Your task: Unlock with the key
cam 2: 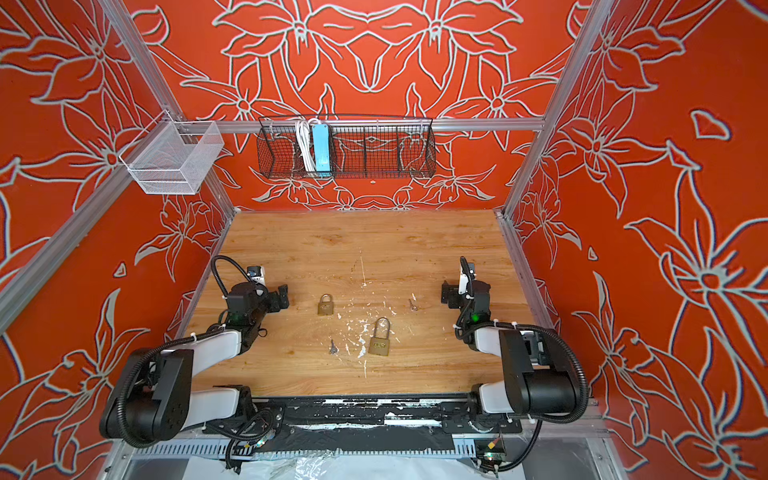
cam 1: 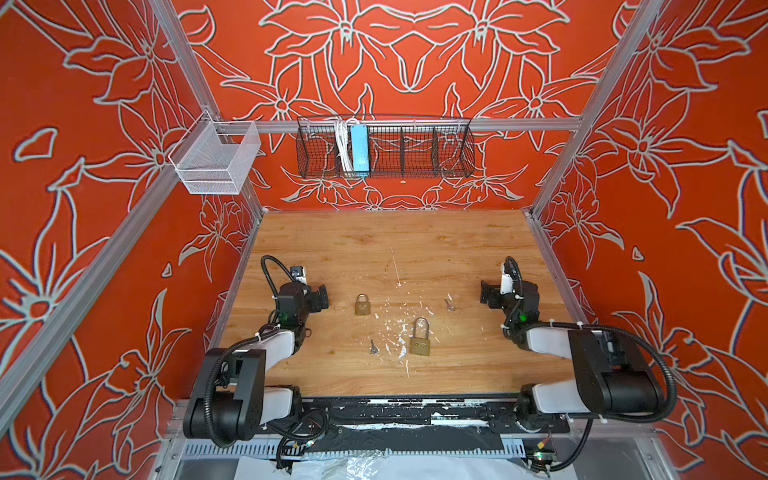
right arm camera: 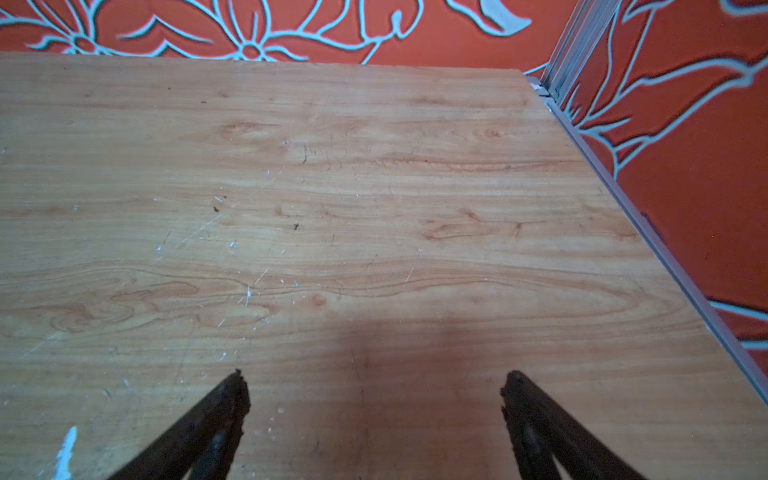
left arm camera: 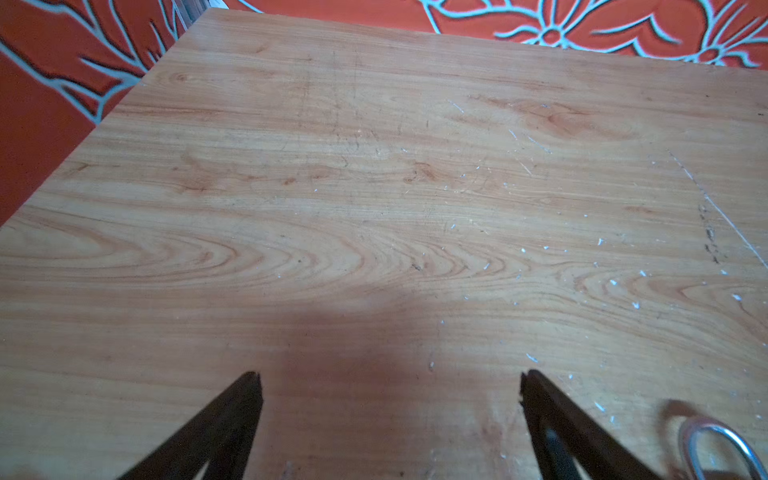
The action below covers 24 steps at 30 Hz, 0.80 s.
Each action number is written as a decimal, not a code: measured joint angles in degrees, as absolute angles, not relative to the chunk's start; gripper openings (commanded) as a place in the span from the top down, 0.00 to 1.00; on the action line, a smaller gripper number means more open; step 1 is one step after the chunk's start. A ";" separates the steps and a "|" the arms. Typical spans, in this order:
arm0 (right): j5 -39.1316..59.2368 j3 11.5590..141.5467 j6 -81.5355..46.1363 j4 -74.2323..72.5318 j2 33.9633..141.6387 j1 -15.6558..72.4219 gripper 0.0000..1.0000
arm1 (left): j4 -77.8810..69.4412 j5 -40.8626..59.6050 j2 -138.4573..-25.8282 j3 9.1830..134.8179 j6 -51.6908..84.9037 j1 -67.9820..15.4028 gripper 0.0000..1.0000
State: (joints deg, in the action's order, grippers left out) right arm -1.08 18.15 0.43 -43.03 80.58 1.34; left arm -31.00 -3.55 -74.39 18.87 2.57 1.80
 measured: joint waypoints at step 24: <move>-1.21 18.15 0.86 -43.18 80.60 1.34 0.02 | -31.00 -4.01 -74.43 18.87 2.52 1.56 0.03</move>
State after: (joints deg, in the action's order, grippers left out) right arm -1.21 18.15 0.86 -43.18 80.60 1.34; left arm -31.00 -4.01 -74.43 18.87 2.52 1.56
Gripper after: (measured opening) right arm 0.978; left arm 0.973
